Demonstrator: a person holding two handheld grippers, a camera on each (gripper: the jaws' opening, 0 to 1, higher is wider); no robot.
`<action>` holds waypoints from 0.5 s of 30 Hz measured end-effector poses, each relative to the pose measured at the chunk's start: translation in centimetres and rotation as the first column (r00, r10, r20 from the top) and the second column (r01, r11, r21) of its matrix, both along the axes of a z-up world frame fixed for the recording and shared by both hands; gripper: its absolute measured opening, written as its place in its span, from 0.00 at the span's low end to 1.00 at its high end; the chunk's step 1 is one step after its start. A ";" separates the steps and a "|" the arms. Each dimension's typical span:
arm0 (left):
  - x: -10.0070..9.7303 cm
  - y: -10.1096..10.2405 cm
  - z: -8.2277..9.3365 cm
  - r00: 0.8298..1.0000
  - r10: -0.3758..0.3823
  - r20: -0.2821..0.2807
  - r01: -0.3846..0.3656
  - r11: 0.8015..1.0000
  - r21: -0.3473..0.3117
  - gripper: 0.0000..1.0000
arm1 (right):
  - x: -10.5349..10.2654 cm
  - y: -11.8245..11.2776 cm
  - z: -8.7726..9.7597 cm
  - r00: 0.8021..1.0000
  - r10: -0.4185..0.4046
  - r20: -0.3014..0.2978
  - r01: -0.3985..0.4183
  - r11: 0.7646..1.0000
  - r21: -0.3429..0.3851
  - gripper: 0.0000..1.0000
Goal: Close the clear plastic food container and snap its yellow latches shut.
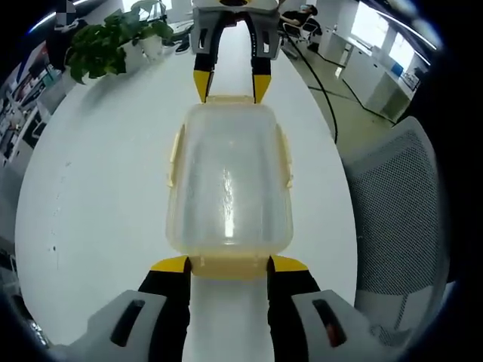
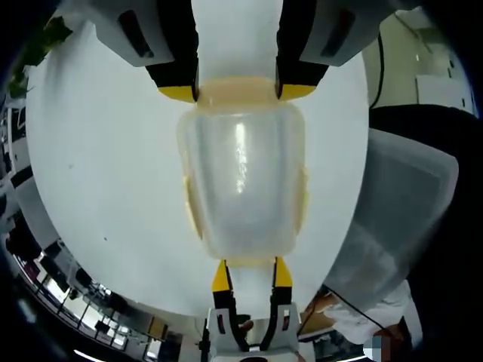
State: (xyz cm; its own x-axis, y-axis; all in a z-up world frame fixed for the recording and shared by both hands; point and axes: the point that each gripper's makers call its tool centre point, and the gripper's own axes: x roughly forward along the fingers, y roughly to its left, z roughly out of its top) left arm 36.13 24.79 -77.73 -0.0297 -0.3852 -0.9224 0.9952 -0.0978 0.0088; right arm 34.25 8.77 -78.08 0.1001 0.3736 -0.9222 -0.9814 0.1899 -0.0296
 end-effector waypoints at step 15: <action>0.1 0.1 -0.4 1.000 -0.003 -0.005 0.003 1.000 0.003 0.39 | -0.1 0.0 -0.4 1.000 -0.018 -0.002 0.018 1.000 0.018 0.39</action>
